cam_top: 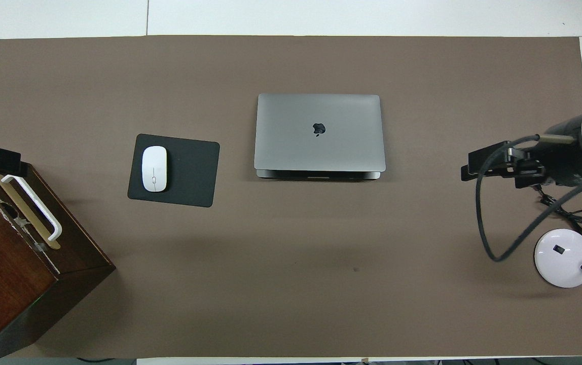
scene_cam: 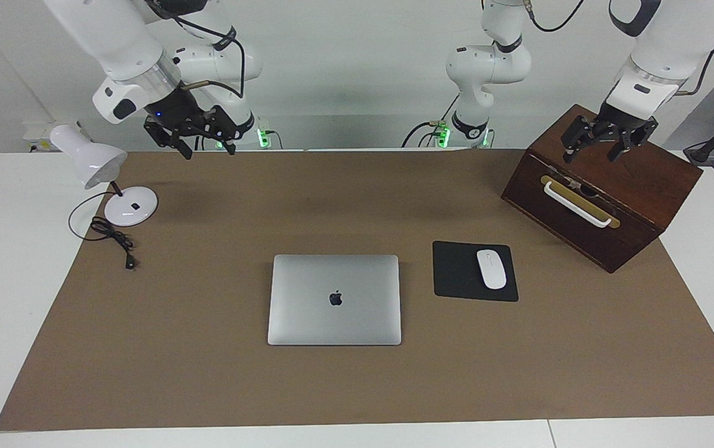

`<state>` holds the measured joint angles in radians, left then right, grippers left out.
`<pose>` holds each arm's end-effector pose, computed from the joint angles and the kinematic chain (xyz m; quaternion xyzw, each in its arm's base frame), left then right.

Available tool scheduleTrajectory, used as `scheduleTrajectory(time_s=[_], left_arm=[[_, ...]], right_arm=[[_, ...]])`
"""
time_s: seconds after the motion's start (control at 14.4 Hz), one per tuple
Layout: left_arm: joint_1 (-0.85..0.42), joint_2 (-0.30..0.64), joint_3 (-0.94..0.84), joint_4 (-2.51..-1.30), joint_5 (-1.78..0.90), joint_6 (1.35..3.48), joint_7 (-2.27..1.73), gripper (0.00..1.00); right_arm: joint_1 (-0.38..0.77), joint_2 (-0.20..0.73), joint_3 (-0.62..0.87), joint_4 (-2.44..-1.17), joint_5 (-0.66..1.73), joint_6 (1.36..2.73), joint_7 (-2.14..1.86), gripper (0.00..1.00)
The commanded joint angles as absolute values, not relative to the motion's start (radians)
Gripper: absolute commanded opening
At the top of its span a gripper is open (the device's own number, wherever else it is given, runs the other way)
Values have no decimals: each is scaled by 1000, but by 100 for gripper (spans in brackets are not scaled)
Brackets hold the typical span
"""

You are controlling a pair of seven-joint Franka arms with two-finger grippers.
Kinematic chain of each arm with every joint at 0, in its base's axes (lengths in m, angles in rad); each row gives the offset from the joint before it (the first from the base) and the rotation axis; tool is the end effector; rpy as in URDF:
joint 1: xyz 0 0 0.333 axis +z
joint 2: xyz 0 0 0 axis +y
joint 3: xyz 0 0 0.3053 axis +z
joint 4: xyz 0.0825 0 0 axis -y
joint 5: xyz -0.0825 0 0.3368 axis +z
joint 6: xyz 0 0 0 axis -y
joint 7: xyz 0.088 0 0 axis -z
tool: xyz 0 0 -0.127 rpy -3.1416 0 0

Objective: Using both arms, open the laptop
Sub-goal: 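Reach the right gripper toward the laptop's side edge nearest it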

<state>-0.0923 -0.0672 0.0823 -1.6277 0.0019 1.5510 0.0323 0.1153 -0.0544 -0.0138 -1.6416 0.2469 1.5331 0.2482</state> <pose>0.4846 -0.0032 0.6012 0.9998 -0.0212 -0.0048 0.0019 0.4793 0.0806 0.5917 -0.9894 0.0714 0.0479 0.1169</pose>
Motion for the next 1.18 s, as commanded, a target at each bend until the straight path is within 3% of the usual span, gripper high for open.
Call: scheduleTrajectory(time_s=[0.0, 0.28, 0.83, 0.9, 1.11], left_arm=[[-86, -92, 78, -1652, 8, 1552, 48, 100], [-87, -94, 78, -1652, 8, 1552, 49, 100], [-150, -95, 71, -1672, 8, 1571, 28, 100], [-164, -103, 71, -1692, 8, 1598, 2, 90], [-221, -146, 69, -1817, 2, 1788, -81, 4]], right_arm=[[136, -86, -15, -1724, 298, 1607, 348, 95], [207, -110, -17, -1842, 346, 1790, 523, 93], [239, -175, -14, -2051, 500, 2074, 710, 96], [261, -173, -12, -2069, 500, 2100, 731, 100], [322, -169, -12, -2132, 502, 2213, 801, 100]])
